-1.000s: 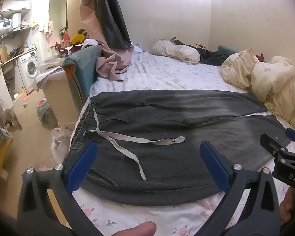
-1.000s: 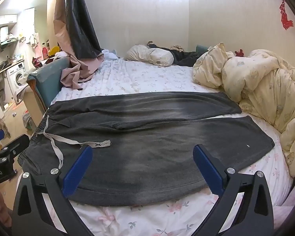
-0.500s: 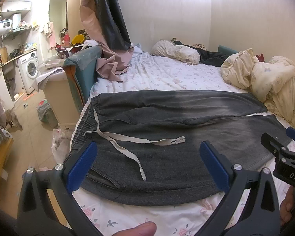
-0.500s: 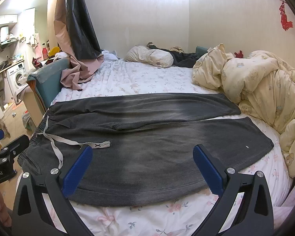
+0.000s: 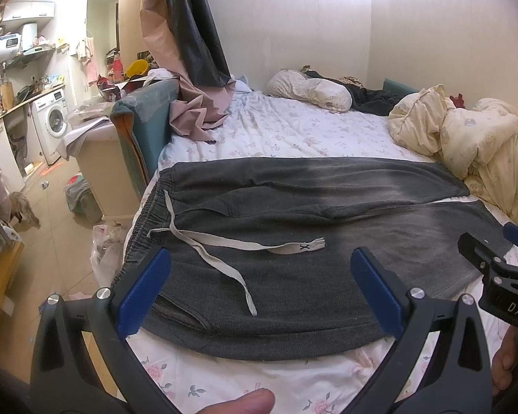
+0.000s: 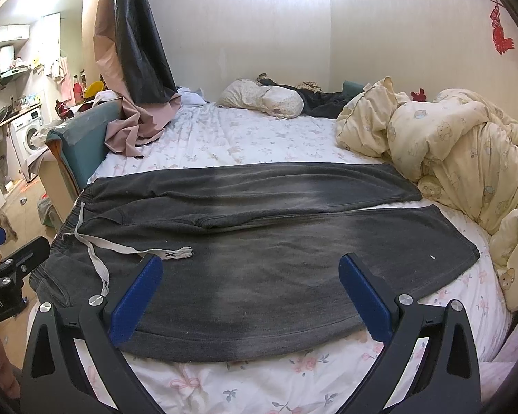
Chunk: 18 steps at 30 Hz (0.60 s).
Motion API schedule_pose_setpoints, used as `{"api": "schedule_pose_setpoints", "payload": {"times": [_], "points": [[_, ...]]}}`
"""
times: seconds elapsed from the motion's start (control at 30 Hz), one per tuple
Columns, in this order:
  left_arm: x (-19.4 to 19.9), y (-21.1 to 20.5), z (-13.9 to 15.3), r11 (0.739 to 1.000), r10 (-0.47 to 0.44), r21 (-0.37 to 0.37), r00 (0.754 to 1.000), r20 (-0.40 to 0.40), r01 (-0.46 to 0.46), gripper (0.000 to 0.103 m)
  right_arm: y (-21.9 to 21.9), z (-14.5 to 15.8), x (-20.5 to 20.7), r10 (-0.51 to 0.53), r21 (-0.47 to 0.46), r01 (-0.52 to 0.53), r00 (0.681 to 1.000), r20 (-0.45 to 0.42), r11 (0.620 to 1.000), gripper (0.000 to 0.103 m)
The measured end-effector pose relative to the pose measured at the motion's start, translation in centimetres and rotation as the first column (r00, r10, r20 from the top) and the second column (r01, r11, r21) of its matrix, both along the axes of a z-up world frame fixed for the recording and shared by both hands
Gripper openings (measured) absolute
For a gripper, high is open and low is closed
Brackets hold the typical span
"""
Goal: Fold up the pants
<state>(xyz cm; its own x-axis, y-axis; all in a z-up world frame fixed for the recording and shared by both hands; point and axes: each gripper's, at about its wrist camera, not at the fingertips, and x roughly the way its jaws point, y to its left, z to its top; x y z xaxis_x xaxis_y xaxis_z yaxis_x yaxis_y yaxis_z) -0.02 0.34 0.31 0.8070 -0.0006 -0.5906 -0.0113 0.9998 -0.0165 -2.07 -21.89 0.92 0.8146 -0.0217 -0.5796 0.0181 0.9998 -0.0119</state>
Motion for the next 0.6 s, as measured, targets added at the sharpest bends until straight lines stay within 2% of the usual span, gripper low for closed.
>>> {"api": "schedule_pose_setpoints", "payload": {"times": [0.6], "points": [[0.0, -0.02, -0.03, 1.0, 0.0, 0.0, 1.0, 0.0, 0.0, 0.102, 0.12, 0.0, -0.02, 0.001, 0.0, -0.001, 1.0, 0.001, 1.0, 0.103]]}}
